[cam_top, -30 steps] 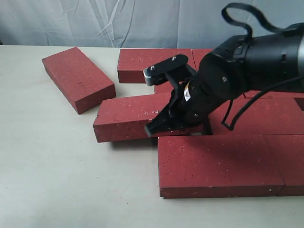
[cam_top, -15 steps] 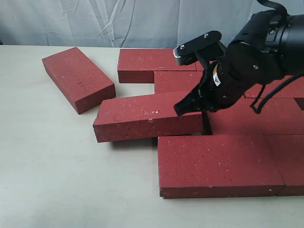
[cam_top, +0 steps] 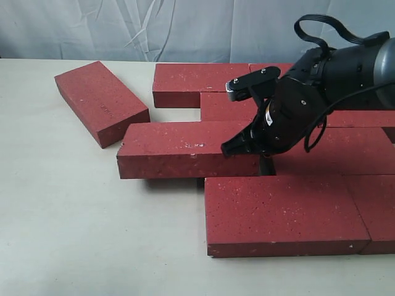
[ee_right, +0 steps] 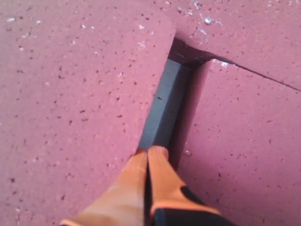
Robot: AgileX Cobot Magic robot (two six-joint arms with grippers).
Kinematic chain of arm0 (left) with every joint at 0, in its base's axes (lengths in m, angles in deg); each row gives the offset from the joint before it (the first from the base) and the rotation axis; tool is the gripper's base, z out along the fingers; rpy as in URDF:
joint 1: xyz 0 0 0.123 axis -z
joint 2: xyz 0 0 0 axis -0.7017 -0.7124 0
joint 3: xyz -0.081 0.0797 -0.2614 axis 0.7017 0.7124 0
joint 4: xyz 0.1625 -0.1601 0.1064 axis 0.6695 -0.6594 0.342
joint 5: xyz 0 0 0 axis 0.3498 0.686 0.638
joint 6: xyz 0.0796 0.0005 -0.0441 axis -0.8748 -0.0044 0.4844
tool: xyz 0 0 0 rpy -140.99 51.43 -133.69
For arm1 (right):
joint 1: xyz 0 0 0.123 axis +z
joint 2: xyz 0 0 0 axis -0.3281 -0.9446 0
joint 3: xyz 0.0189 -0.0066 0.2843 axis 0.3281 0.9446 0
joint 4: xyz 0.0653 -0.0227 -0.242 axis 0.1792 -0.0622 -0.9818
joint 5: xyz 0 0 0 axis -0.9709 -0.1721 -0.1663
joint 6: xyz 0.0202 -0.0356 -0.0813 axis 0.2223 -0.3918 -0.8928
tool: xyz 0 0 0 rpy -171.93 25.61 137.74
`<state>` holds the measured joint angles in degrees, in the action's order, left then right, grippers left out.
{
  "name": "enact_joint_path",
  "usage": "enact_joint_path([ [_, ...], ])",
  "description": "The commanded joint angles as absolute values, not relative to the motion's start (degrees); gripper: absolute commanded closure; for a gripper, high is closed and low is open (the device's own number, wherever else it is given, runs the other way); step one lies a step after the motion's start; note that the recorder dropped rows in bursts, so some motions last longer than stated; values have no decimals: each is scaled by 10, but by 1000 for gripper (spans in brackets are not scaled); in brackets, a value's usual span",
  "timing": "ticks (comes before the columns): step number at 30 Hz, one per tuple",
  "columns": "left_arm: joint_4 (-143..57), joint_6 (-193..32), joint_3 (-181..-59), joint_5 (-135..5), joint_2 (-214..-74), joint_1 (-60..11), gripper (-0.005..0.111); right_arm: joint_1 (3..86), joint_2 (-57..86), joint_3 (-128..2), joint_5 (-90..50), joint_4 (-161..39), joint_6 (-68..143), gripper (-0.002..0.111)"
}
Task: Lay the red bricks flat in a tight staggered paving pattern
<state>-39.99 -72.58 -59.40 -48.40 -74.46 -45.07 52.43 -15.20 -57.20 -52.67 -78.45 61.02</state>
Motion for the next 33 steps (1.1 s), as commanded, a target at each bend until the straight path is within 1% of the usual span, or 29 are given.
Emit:
enact_joint_path([
  [1, -402, -724, -593, -490, -743, -450, 27, 535, -169, -570, -445, -761, 606, 109],
  [6, -402, -724, -593, -490, -743, -450, 27, 552, -172, -570, -408, -758, 605, 109],
  [17, -402, -724, -593, -490, -743, -450, 27, 561, -171, -570, -376, -748, 605, 109],
  [27, -402, -724, -593, -490, -743, -450, 27, 592, -161, -570, -333, -747, 605, 109],
  [33, -402, -724, -593, -490, -743, -450, 27, 592, -162, -570, -325, -736, 605, 109],
])
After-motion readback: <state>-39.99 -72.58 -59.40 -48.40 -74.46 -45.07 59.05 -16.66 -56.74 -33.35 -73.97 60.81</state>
